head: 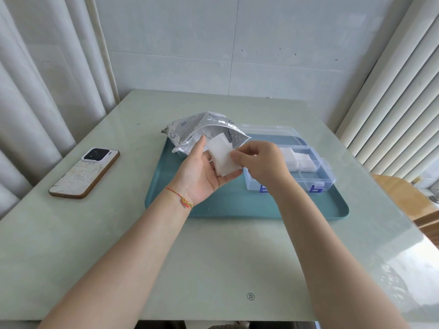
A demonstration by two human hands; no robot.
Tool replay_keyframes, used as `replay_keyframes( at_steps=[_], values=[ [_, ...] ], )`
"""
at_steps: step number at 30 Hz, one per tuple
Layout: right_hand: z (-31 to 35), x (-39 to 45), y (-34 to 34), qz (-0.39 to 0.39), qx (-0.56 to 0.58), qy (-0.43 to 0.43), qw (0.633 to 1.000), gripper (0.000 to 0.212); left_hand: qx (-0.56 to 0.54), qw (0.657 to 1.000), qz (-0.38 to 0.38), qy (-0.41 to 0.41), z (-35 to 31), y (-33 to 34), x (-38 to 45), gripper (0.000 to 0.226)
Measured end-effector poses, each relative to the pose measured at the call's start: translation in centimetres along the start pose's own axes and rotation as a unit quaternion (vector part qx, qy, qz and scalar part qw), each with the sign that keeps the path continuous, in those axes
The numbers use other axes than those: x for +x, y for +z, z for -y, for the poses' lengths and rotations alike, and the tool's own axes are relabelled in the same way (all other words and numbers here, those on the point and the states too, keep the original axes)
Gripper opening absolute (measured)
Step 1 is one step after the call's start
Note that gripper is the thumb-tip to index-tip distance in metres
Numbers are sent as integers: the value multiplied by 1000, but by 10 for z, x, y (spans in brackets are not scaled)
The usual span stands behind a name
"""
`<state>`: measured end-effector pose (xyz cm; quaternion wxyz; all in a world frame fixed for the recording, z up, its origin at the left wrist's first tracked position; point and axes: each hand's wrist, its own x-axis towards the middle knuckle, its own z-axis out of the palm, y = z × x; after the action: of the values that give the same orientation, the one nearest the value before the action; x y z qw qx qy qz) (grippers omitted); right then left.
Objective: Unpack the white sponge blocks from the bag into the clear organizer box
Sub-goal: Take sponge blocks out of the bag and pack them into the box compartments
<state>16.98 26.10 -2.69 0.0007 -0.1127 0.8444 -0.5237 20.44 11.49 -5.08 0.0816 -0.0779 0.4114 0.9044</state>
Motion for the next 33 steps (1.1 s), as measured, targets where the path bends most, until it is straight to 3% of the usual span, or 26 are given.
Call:
replay_keyframes(
  at_steps=[6,10,12,14,19,28,33],
  values=[
    [-6,3,3,-38,-133,-84,987,23,28,999,19,-15,1,2,-2,51],
    [-4,-3,-4,79,-126,-176,973,70,53,997,34,-45,-1,0,-3,51],
    [-5,-6,-3,134,-188,-197,953,93,79,993,50,-69,-2,0,-4,50],
    [-4,-8,0,144,-273,-203,929,101,98,990,62,-84,-2,1,-4,44],
    [-3,-6,1,114,-365,-197,903,86,110,988,69,-85,-2,-1,-4,38],
    [6,-11,-1,72,-264,-207,939,65,50,991,89,-91,-3,-1,-6,31],
    [6,-13,1,130,-269,-195,934,78,21,992,85,-92,-2,0,-5,24]
  ],
)
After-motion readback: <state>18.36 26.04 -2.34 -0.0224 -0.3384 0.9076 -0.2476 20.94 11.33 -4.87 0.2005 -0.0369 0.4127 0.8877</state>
